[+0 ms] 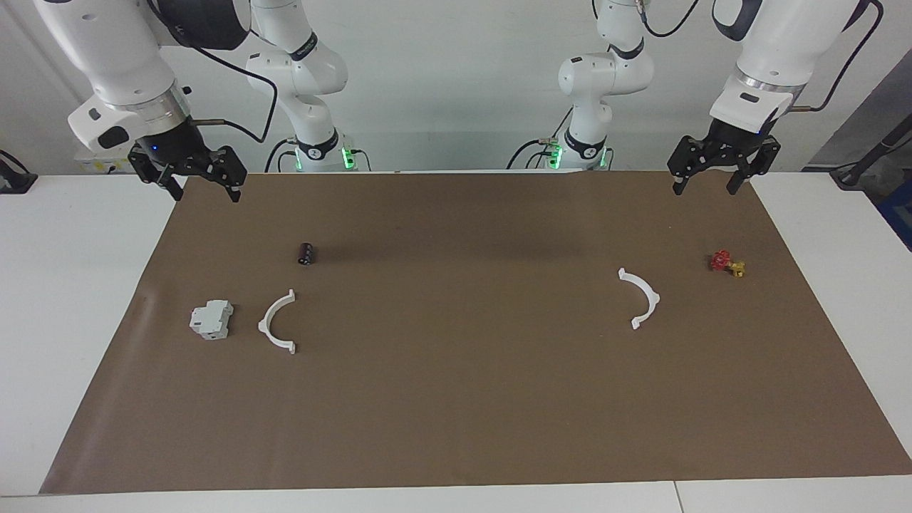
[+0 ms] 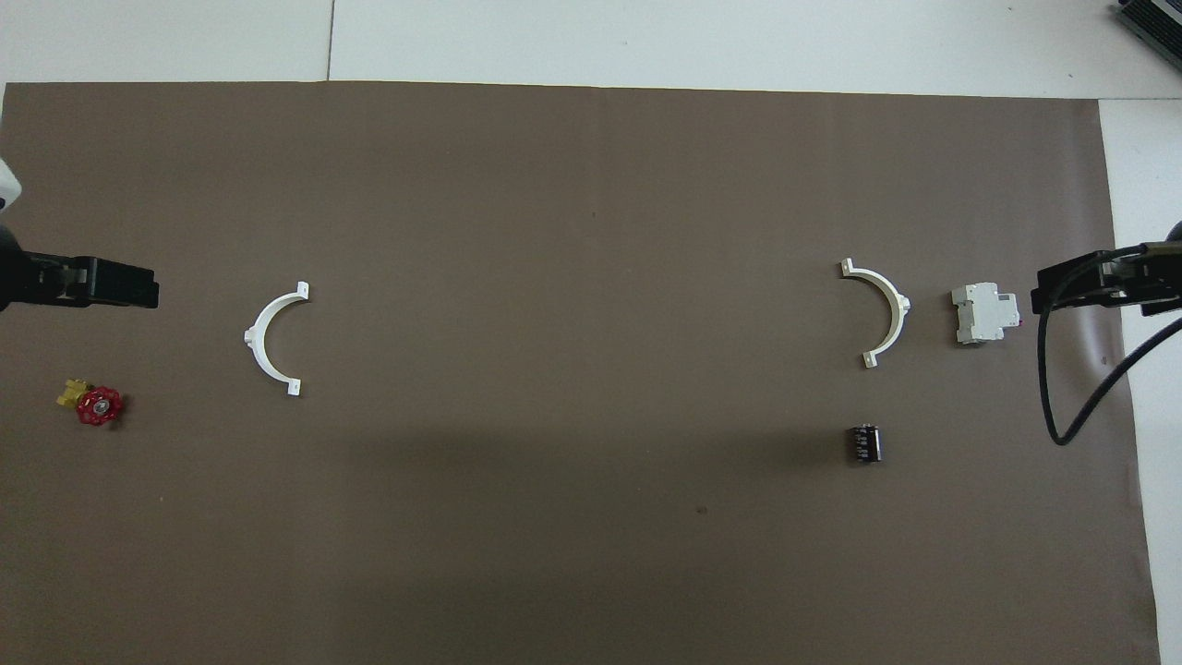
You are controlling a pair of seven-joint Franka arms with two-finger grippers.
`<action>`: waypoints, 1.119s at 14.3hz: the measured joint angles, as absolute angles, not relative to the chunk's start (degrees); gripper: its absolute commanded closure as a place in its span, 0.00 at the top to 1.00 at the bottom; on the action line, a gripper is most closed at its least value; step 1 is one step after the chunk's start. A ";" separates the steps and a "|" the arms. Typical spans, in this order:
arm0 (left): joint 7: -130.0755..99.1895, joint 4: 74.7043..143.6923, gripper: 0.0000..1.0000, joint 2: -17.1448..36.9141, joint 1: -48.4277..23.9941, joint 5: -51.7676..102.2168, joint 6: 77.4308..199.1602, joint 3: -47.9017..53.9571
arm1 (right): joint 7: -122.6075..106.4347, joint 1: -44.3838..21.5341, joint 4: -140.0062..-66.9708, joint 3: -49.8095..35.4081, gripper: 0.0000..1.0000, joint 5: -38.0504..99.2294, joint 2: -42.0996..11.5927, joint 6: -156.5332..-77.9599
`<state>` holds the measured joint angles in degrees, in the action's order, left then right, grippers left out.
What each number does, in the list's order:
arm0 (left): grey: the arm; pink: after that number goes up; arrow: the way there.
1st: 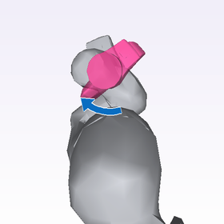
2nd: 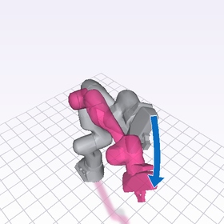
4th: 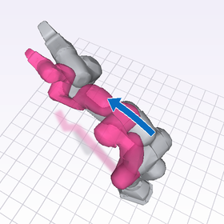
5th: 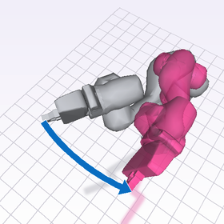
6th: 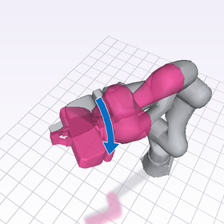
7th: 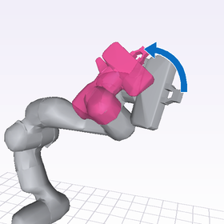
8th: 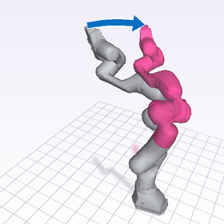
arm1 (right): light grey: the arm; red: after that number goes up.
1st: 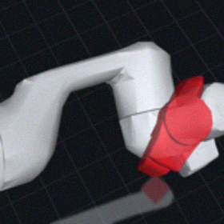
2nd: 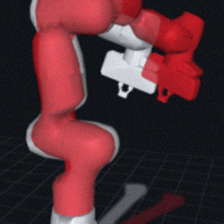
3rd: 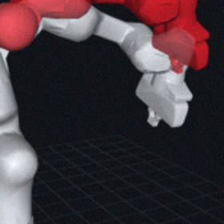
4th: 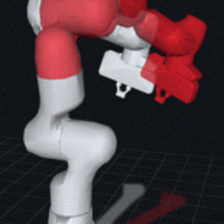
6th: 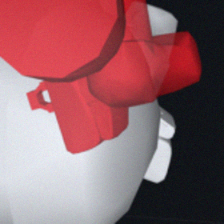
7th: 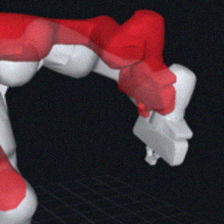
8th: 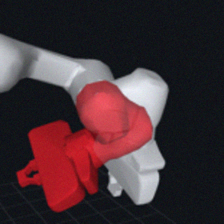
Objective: Assemble drain pipe with both arms
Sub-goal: 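Reach the right gripper toward the white clamp half nearer it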
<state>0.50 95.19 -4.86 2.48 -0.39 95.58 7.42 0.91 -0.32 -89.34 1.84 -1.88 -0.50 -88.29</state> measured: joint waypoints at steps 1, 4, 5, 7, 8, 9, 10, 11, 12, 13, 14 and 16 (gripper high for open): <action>0.50 95.19 1.00 -4.86 2.48 -0.39 95.54 7.43 | 0.91 -0.32 -89.34 1.84 1.00 -1.88 -0.50 -88.29; 0.49 95.19 1.00 -4.86 2.48 -0.39 95.50 7.43 | 0.91 -0.32 -89.34 1.84 1.00 -1.88 -0.50 -88.29; 0.49 95.19 1.00 -4.86 2.48 -0.39 95.49 7.43 | 0.91 -0.32 -89.34 1.84 1.00 -1.88 -0.50 -88.29; 0.49 95.19 1.00 -4.86 2.48 -0.39 95.47 7.43 | 0.91 -0.32 -89.37 1.84 1.00 -1.88 -0.50 -88.42; 0.49 95.19 1.00 -4.86 2.48 -0.39 95.46 7.43 | 0.90 -0.32 -89.63 1.84 1.00 -1.88 -0.46 -89.14; 0.49 95.19 1.00 -4.86 2.48 -0.39 95.44 7.43 | 0.90 -0.32 -90.56 1.84 1.00 -1.87 -0.31 -90.69; 0.49 95.19 1.00 -4.86 2.48 -0.39 95.42 7.43 | 0.87 -0.32 -92.61 1.84 1.00 -1.86 0.04 -93.34; 0.49 95.19 1.00 -4.86 2.48 -0.39 95.39 7.43 | 0.44 -0.32 -95.58 1.84 1.00 -1.84 0.42 -96.93; 0.49 95.19 1.00 -4.86 2.48 -0.39 95.38 7.43 | -1.08 -0.31 -99.14 1.84 1.00 -1.64 0.61 -101.39; 0.49 95.19 1.00 -4.86 2.48 -0.39 95.36 7.43 | -3.10 -0.26 -102.96 1.84 1.00 -0.80 0.50 -106.32; 0.49 95.19 1.00 -4.86 2.48 -0.39 95.33 7.43 | -5.35 -0.14 -106.48 1.84 1.00 0.42 0.06 -111.14; 0.49 95.19 1.00 -4.86 2.48 -0.39 95.32 7.43 | -10.46 0.14 -111.21 1.85 1.00 1.94 -2.19 -118.70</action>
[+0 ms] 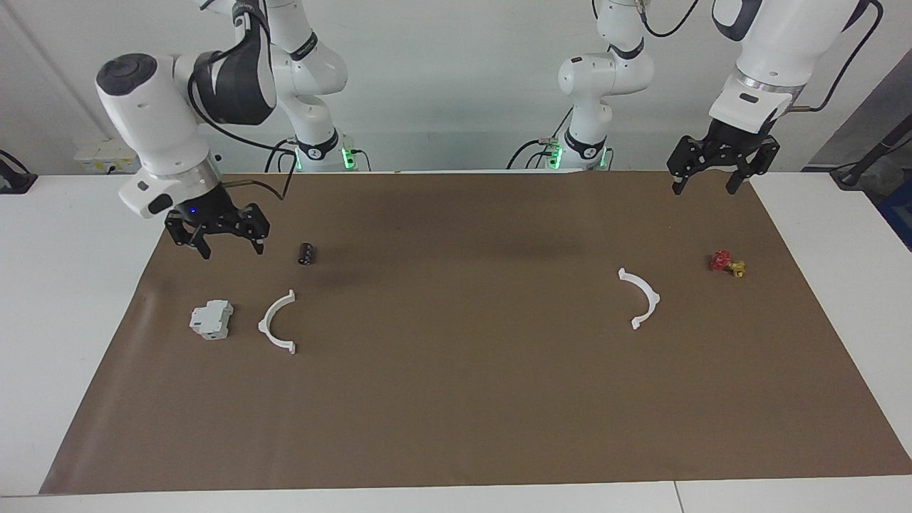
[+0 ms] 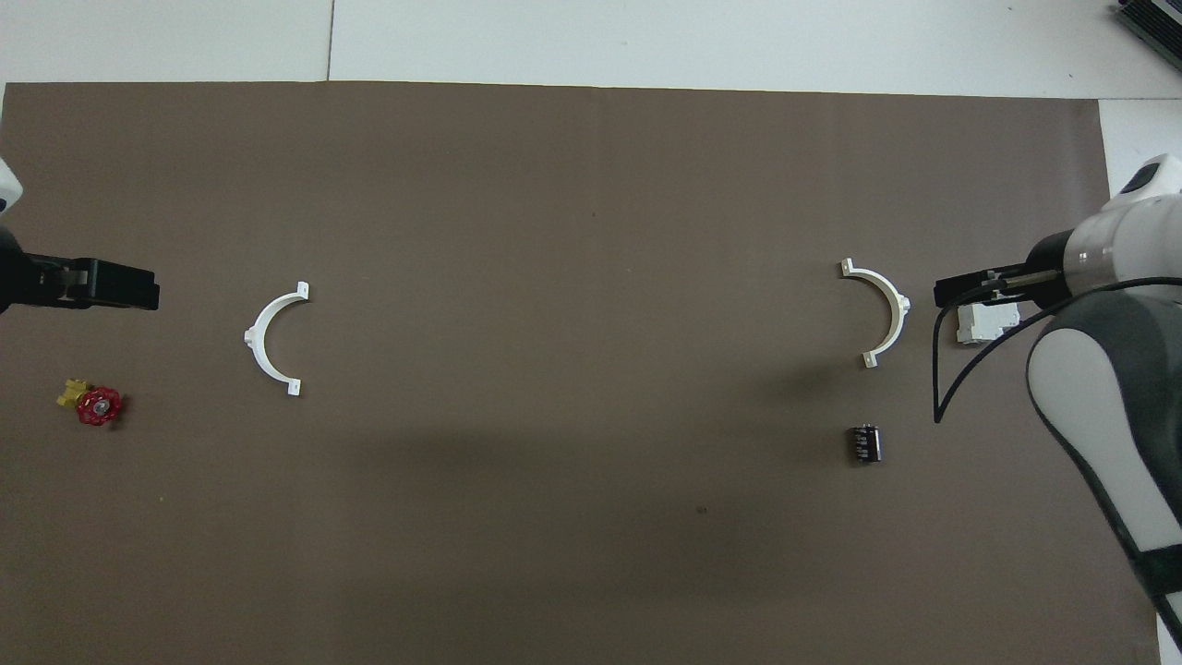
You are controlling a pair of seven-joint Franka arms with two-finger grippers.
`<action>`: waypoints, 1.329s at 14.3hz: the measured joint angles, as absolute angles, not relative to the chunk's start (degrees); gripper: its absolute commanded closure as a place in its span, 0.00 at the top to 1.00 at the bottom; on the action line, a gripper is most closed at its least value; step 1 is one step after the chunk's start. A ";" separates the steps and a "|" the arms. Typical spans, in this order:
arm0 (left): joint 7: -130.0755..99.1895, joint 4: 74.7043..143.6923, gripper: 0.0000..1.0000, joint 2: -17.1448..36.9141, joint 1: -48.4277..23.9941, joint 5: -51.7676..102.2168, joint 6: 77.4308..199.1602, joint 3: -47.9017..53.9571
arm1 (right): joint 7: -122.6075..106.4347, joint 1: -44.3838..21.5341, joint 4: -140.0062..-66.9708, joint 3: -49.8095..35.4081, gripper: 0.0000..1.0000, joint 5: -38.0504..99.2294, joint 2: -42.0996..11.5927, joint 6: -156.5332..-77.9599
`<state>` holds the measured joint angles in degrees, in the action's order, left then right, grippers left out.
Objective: Assemble drain pipe with both arms
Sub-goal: 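Reach the right gripper toward the white clamp half nearer it, then close the right gripper on the end of the white clamp half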
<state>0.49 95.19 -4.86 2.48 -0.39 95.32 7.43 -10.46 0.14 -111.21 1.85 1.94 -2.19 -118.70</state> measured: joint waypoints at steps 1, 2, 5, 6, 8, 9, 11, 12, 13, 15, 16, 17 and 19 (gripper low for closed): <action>0.49 95.19 1.00 -4.86 2.48 -0.39 95.32 7.43 | -12.84 0.27 -112.45 1.85 1.00 2.08 -3.97 -121.35; 0.49 95.19 1.00 -4.86 2.48 -0.39 95.31 7.43 | -15.09 0.46 -113.57 1.86 1.00 2.12 -5.93 -124.43; 0.49 95.19 1.00 -4.86 2.48 -0.39 95.25 7.43 | -19.05 1.34 -118.35 1.92 1.00 2.17 -10.69 -135.97; 0.49 95.19 1.00 -4.86 2.48 -0.39 95.22 7.43 | -19.47 1.40 -119.44 1.94 0.99 2.17 -12.16 -138.71; 0.49 95.19 1.00 -4.86 2.48 -0.39 95.19 7.43 | -19.70 1.40 -120.00 1.94 0.93 2.17 -14.29 -141.50; 0.49 95.19 1.00 -4.86 2.48 -0.39 95.18 7.43 | -20.10 1.40 -120.01 1.94 0.87 2.17 -14.89 -142.07; 0.49 95.19 1.00 -4.86 2.48 -0.39 95.17 7.43 | -22.10 1.43 -120.04 1.94 0.76 2.18 -15.46 -143.06; 0.49 95.19 1.00 -4.86 2.48 -0.39 95.17 7.43 | -23.00 1.51 -120.08 1.95 0.71 2.19 -15.78 -143.59; 0.49 95.19 1.00 -4.86 2.48 -0.39 95.17 7.43 | -23.50 1.61 -120.13 1.95 0.64 2.19 -16.23 -144.42; 0.49 95.19 1.00 -4.86 2.48 -0.39 95.17 7.43 | -23.95 1.71 -120.18 1.95 0.11 2.19 -17.51 -146.23; 0.49 95.19 1.00 -4.86 2.48 -0.39 95.17 7.43 | -24.04 1.72 -120.18 1.95 0.00 2.20 -18.08 -147.01; 0.49 95.19 1.00 -4.86 2.48 -0.39 95.17 7.43 | -24.05 1.71 -120.10 1.85 0.00 2.28 -18.13 -147.23; 0.49 95.19 1.00 -4.86 2.48 -0.39 95.17 7.43 | -24.05 1.70 -119.80 1.84 0.00 3.73 -18.00 -147.10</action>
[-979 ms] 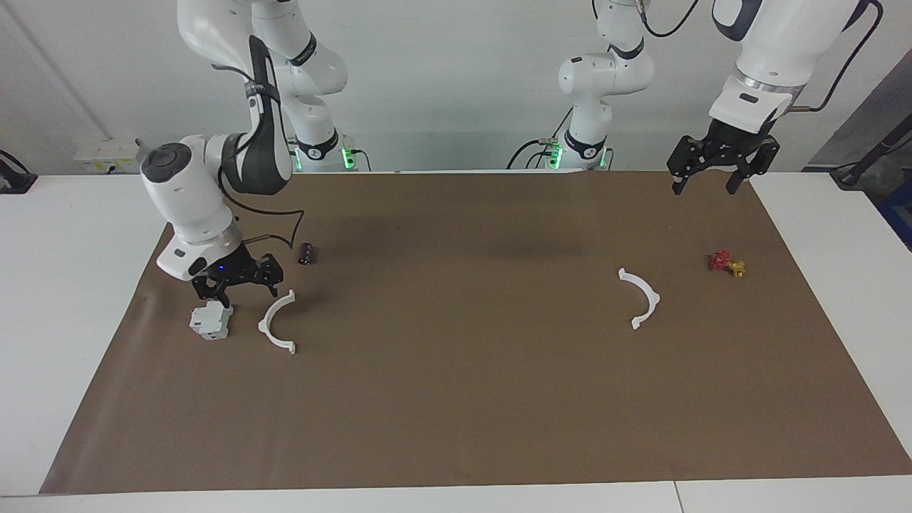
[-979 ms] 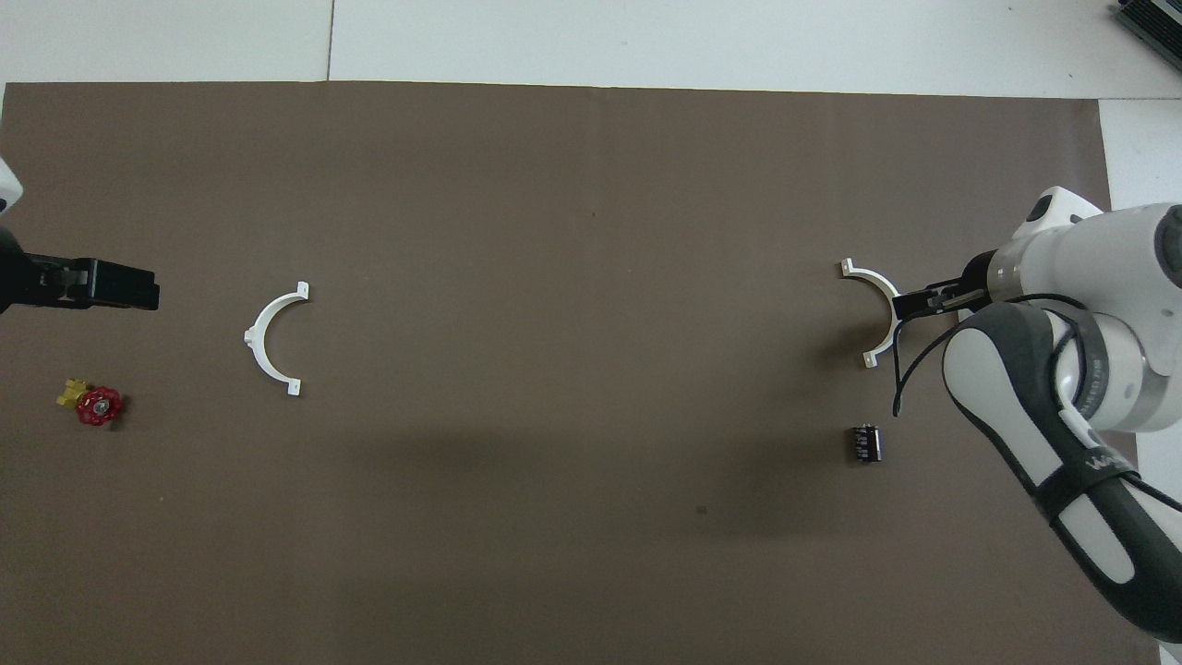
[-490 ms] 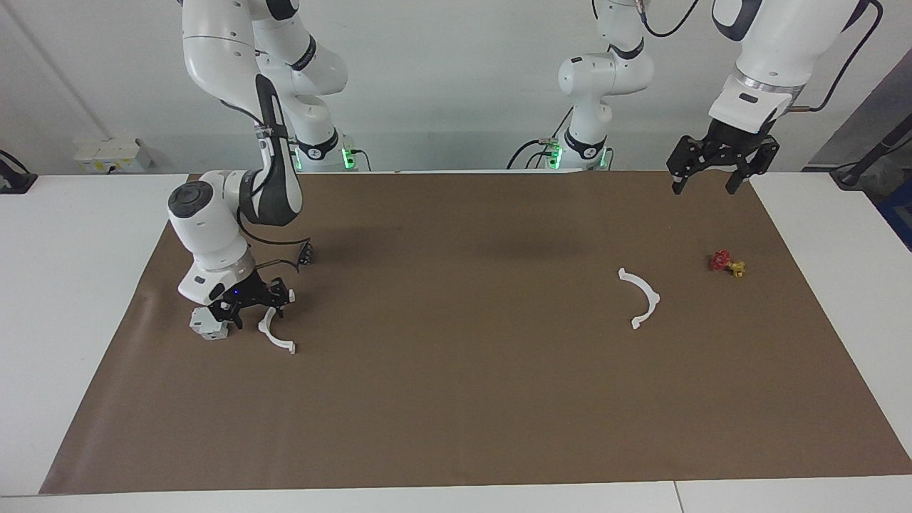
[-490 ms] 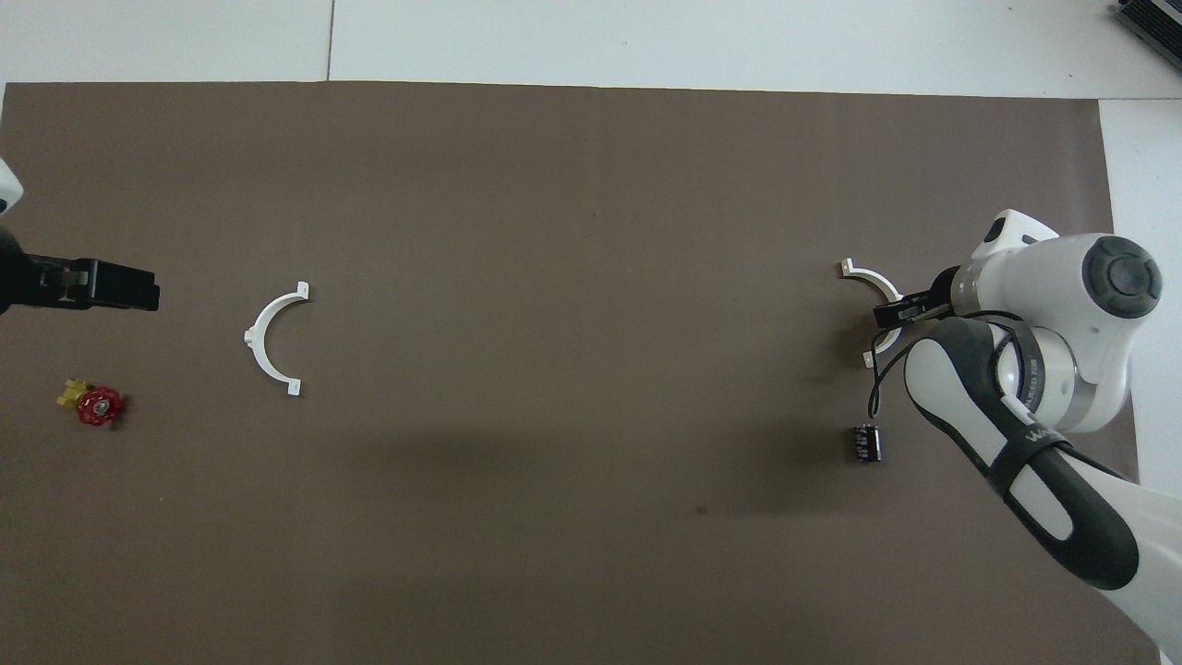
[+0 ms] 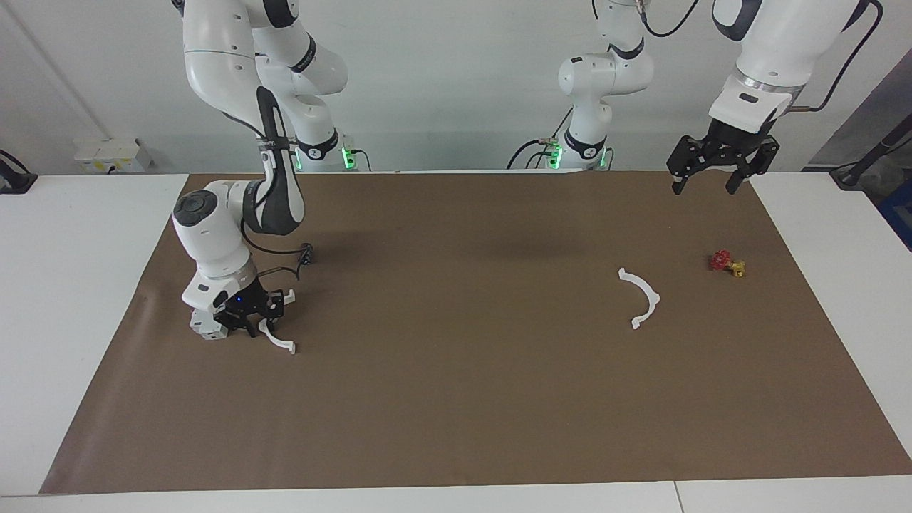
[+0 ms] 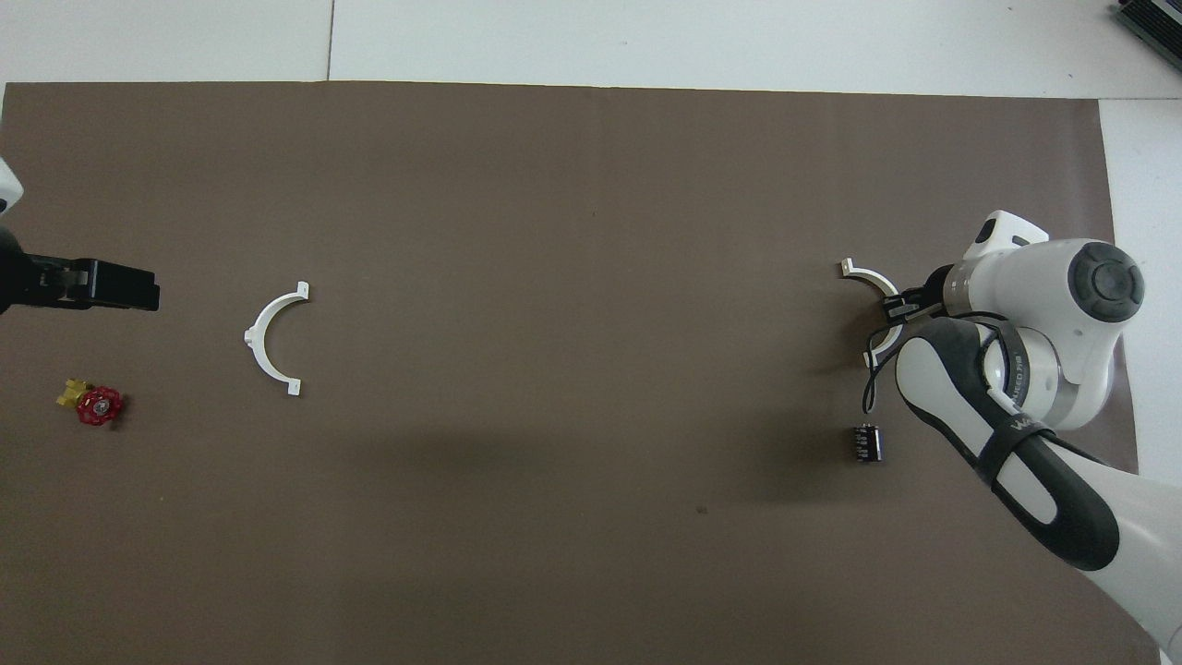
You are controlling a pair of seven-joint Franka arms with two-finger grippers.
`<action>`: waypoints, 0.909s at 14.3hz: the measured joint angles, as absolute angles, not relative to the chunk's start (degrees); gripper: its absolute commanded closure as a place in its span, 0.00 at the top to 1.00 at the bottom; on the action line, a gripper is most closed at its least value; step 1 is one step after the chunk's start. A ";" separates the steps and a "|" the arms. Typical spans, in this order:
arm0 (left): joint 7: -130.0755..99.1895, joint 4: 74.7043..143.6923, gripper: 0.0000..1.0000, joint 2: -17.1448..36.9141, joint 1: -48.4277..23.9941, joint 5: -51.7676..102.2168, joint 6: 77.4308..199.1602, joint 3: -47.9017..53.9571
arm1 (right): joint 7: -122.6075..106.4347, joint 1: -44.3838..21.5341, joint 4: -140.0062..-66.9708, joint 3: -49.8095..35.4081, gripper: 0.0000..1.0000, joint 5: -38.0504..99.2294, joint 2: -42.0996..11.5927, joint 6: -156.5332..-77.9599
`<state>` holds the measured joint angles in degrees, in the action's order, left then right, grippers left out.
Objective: Assemble drain pipe with both arms
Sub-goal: 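Close the right gripper on the end of the white clamp half, then carry the clamp half with the right gripper toward the table center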
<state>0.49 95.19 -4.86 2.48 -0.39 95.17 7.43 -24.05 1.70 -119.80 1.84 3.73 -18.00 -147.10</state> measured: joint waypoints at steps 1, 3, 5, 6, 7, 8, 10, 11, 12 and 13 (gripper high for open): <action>0.49 95.19 1.00 -4.86 2.48 -0.39 95.17 7.43 | -24.05 1.68 -119.34 1.84 0.00 4.67 -18.02 -146.35; 0.49 95.19 1.00 -4.86 2.48 -0.39 95.17 7.43 | -23.01 1.24 -116.08 1.75 0.00 5.71 -17.95 -140.98; 0.49 95.19 1.00 -4.86 2.48 -0.39 95.17 7.43 | -17.21 -1.10 -110.65 1.55 0.00 5.72 -17.63 -133.04; 0.49 95.19 1.00 -4.86 2.48 -0.39 95.17 7.43 | -13.37 -3.20 -108.37 1.46 0.00 5.71 -17.45 -130.23; 0.49 95.19 1.00 -4.86 2.48 -0.39 95.16 7.43 | -9.82 -5.87 -106.97 1.39 0.00 5.60 -17.35 -128.80; 0.49 95.19 1.00 -4.86 2.48 -0.39 95.16 7.43 | -6.26 -9.13 -106.40 1.35 0.00 5.31 -17.35 -128.40; 0.49 95.19 1.00 -4.86 2.48 -0.39 95.16 7.43 | 1.43 -15.21 -106.37 1.27 0.00 4.41 -17.50 -128.63; 0.49 95.19 1.00 -4.86 2.48 -0.39 95.16 7.43 | 5.03 -17.81 -106.33 1.26 0.00 4.24 -17.90 -129.20; 0.49 95.19 1.00 -4.86 2.48 -0.39 95.15 7.43 | 8.67 -20.21 -105.99 1.25 0.00 4.09 -18.81 -129.90; 0.49 95.19 1.00 -4.86 2.48 -0.39 95.15 7.43 | 12.50 -22.45 -104.82 1.24 0.00 3.34 -20.30 -130.55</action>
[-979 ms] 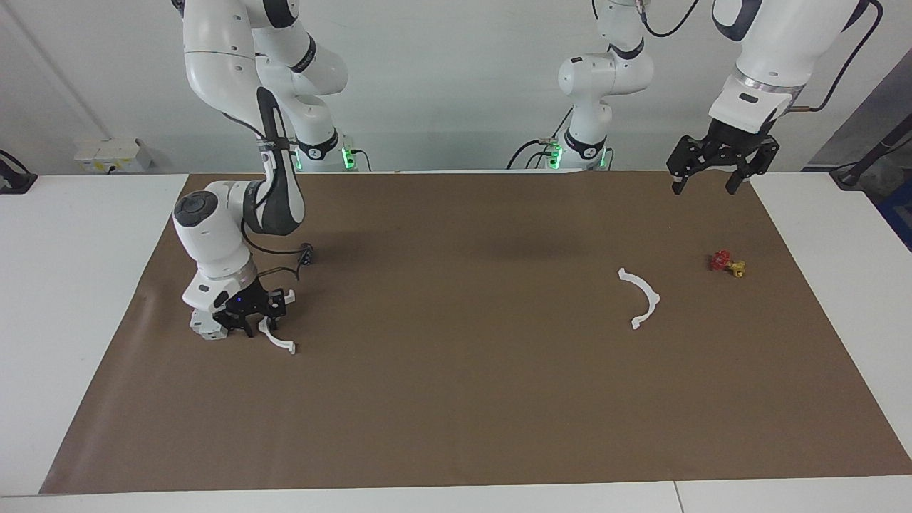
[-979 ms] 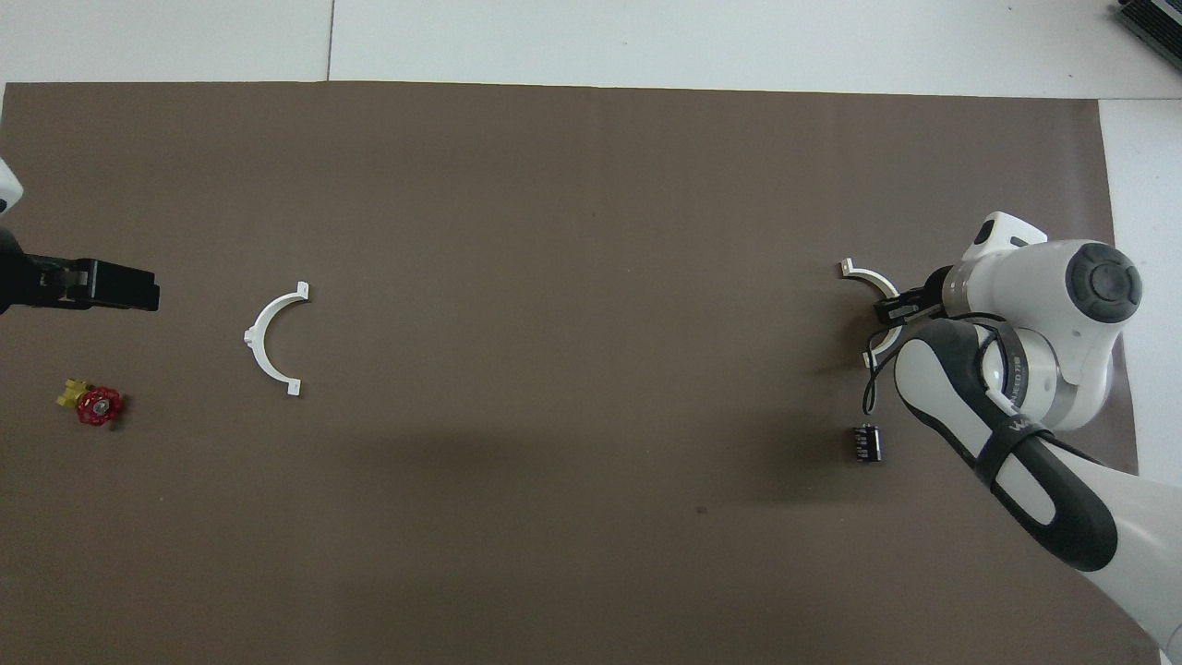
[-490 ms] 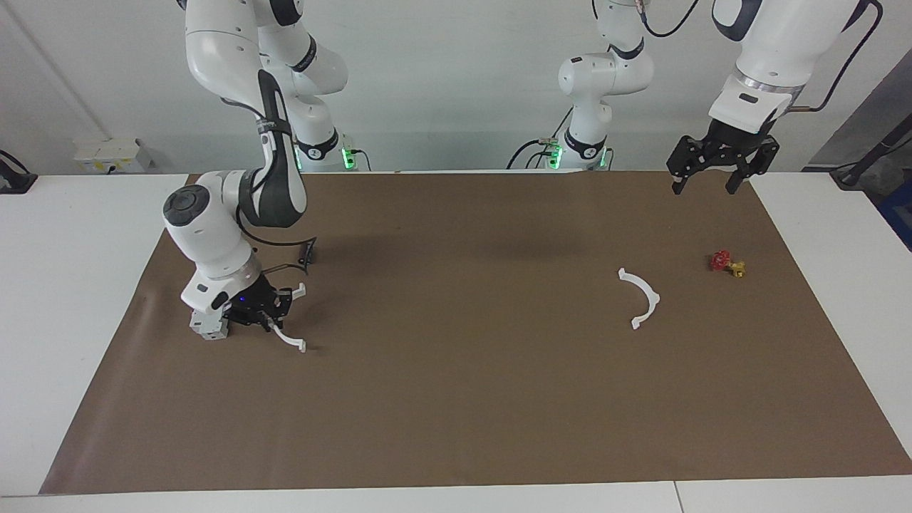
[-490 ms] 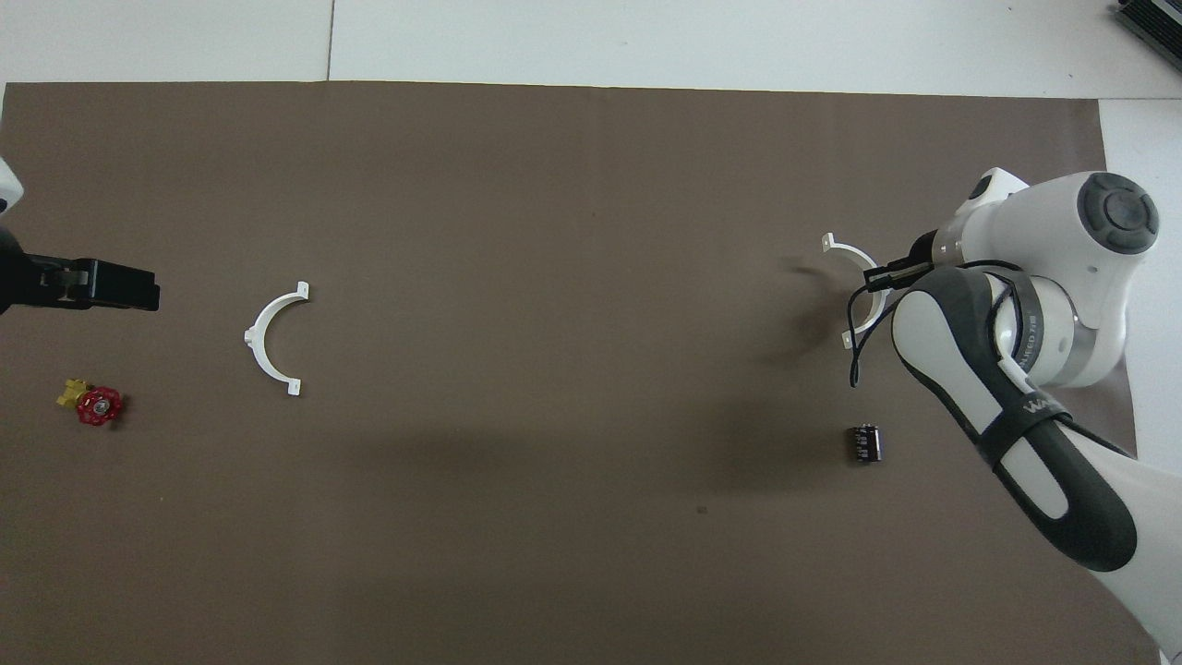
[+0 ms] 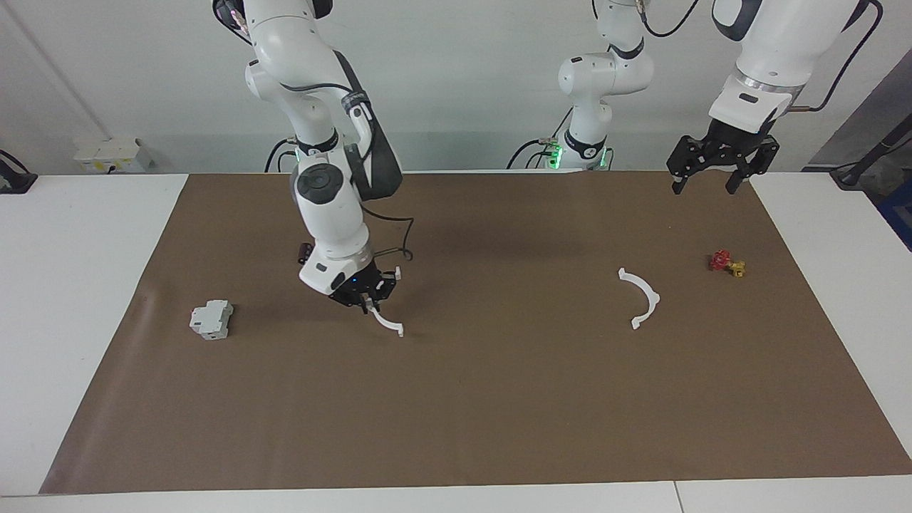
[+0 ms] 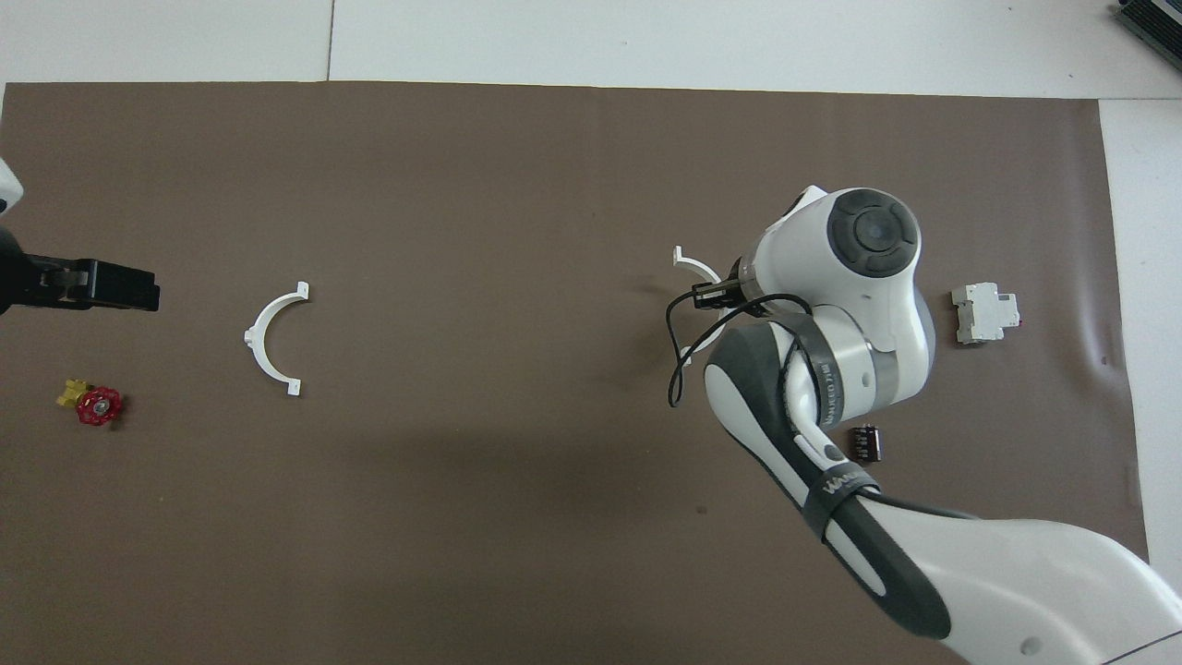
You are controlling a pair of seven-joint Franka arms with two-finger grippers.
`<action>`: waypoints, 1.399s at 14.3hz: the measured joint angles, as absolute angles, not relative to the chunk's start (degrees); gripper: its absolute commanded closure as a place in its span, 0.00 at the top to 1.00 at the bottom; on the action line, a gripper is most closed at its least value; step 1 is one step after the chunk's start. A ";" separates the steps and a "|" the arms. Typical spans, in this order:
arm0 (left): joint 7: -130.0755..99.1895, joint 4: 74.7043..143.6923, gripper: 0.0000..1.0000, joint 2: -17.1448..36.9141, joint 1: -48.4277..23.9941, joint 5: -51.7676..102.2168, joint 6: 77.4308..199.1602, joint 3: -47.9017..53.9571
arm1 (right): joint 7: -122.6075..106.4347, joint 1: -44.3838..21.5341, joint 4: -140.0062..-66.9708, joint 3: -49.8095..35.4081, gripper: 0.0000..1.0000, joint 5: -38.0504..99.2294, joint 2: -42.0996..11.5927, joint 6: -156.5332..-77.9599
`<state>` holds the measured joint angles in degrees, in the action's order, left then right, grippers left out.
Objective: Assemble drain pipe with both arms
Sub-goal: 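Carry the clamp half with the right gripper toward the table center, then release the clamp half and withdraw the right gripper while the left gripper reaches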
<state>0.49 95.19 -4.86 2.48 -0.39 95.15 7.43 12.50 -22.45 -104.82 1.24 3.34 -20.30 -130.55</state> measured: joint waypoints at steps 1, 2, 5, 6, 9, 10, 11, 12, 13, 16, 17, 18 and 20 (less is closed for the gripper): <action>0.49 95.19 1.00 -4.86 2.48 -0.39 95.15 7.43 | 16.14 -24.51 -103.16 1.23 0.00 1.98 -22.13 -130.84; 0.49 95.19 1.00 -4.86 2.48 -0.39 95.14 7.43 | 19.06 -26.25 -101.71 1.23 0.00 0.48 -23.87 -131.02; 0.49 95.19 1.00 -4.86 2.48 -0.39 95.11 7.43 | 22.93 -29.45 -100.43 1.24 0.00 -1.01 -26.81 -133.33; 0.49 95.20 1.00 -4.86 2.48 -0.39 95.07 7.43 | 23.15 -29.96 -100.43 1.24 0.00 -1.05 -27.36 -133.99; 0.49 95.21 1.00 -4.86 2.48 -0.39 95.04 7.43 | 23.31 -30.84 -100.46 1.24 0.00 -1.06 -28.07 -134.75; 0.49 95.21 1.00 -4.86 2.48 -0.39 95.01 7.43 | 23.31 -31.01 -100.62 1.25 0.00 -1.06 -28.20 -135.46; 0.49 95.21 1.00 -4.86 2.48 -0.39 95.00 7.43 | 23.31 -31.27 -100.97 1.24 0.16 -1.06 -28.36 -136.24; 0.49 95.21 1.00 -4.86 2.48 -0.39 94.99 7.43 | 23.32 -31.57 -101.43 1.24 0.82 -1.06 -28.52 -136.94; 0.49 95.21 1.00 -4.86 2.48 -0.39 94.97 7.43 | 23.38 -31.82 -101.86 1.25 1.00 -1.07 -28.61 -137.60; 0.49 95.29 1.00 -4.86 2.48 -0.39 94.99 7.43 | 25.34 -32.01 -102.04 1.26 1.00 -1.10 -28.60 -138.00; 0.49 95.53 1.00 -4.87 2.48 -0.39 95.34 7.42 | 26.23 -32.00 -101.95 1.28 1.00 -1.10 -28.51 -138.01; 0.49 96.09 1.00 -4.88 2.48 -0.39 96.49 7.42 | 26.93 -31.94 -101.76 1.42 1.00 -1.11 -28.12 -138.00; 0.44 99.30 1.00 -5.17 2.50 -0.39 101.62 7.36 | 27.60 -31.38 -101.24 2.41 1.00 -1.12 -25.70 -136.08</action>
<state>0.44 99.30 -5.17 2.50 -0.39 101.62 7.36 27.60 -31.38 -101.24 2.41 -1.12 -25.70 -136.08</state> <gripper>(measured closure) 0.000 0.106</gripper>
